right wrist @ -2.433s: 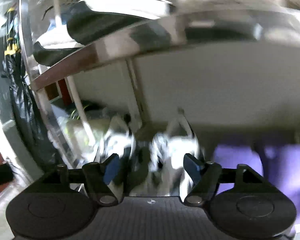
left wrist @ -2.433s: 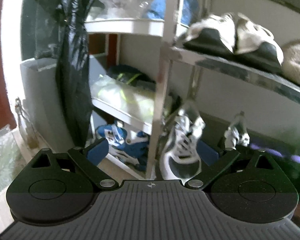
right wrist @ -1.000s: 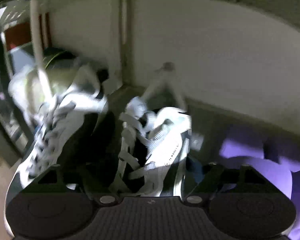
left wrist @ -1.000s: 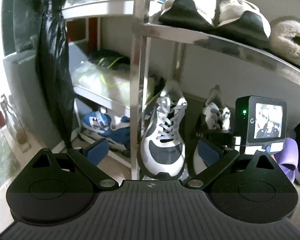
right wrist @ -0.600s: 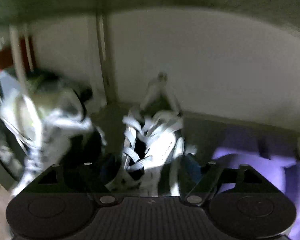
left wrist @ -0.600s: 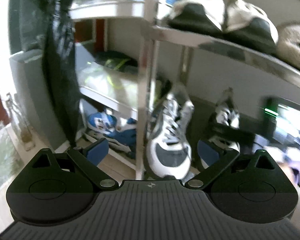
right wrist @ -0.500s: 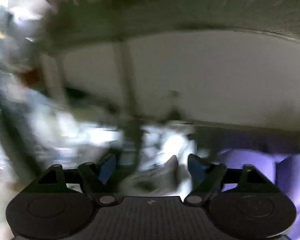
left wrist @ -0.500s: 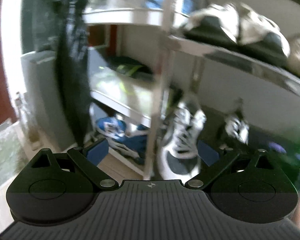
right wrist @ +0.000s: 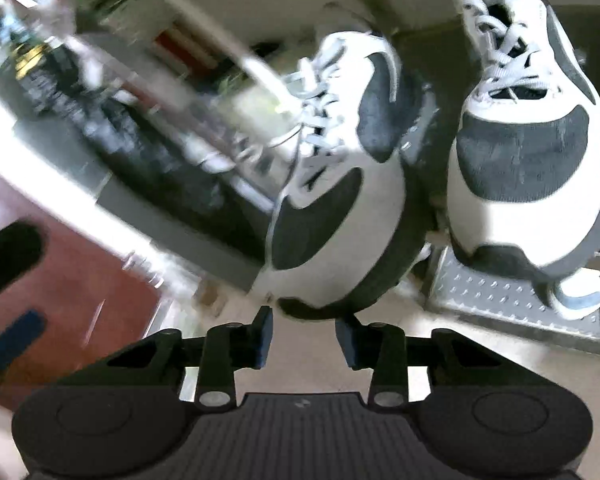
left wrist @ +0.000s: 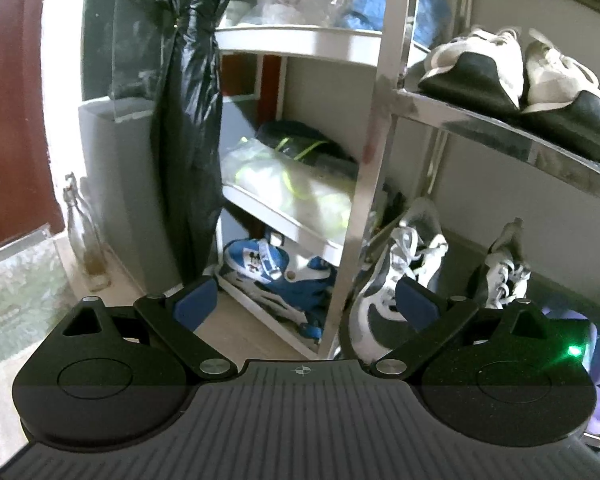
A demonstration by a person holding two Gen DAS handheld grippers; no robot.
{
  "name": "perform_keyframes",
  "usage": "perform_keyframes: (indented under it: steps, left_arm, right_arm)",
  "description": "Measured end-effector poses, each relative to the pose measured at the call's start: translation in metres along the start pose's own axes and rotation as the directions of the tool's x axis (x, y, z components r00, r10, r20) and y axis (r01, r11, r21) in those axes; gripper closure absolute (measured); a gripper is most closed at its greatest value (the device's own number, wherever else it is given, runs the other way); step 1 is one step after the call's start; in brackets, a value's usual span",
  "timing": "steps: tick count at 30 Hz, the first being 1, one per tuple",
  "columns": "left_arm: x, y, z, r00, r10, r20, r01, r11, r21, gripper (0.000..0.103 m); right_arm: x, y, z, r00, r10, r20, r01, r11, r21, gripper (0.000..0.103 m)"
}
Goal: Organize scattered shoes
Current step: 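Open the right tool and pull it back from the white-black sneakers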
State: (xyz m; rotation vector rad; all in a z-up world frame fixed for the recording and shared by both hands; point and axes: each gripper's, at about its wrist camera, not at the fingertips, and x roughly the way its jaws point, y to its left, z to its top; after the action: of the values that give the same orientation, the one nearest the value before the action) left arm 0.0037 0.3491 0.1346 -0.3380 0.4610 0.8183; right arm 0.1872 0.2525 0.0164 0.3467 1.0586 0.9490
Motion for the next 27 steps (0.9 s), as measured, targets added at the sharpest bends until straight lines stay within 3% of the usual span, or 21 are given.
perform_keyframes:
  steps: [3,6,11,14,19,23,27]
  left_arm:
    - [0.003,0.001,-0.001,1.0,0.0,-0.014,0.0,1.0,0.002,0.004]
    - [0.007,0.0,-0.002,0.999,-0.01,-0.042,0.01,1.0,0.006,0.003]
    - [0.014,-0.025,-0.012,0.989,-0.043,-0.139,0.064,0.987,0.147,0.003]
    - [0.011,-0.037,-0.018,0.987,-0.066,-0.147,0.092,0.98,0.176,0.003]
    - [0.013,-0.05,-0.027,0.984,-0.07,-0.163,0.103,0.974,0.203,0.003]
    - [0.017,-0.063,-0.031,0.978,-0.086,-0.189,0.129,0.965,0.229,0.004]
    - [0.014,-0.083,-0.036,0.964,-0.131,-0.23,0.187,0.952,0.241,0.004]
  right_arm:
    - [0.006,-0.008,0.004,0.999,-0.002,0.05,-0.002,0.996,0.088,0.065]
    - [0.006,-0.01,0.008,0.998,-0.018,0.054,0.013,0.995,0.096,0.062]
    - [-0.058,-0.02,-0.008,0.989,-0.097,0.108,0.113,0.982,-0.151,0.063]
    - [-0.085,-0.035,-0.005,0.978,-0.174,0.113,0.192,0.964,-0.183,0.062]
    - [-0.083,-0.053,0.022,0.972,-0.215,0.091,0.227,0.962,-0.154,0.063]
    - [-0.103,-0.051,0.015,0.977,-0.211,0.012,0.21,0.967,-0.145,0.061]
    - [-0.133,-0.042,-0.001,0.973,-0.229,-0.022,0.226,0.968,-0.111,0.048]
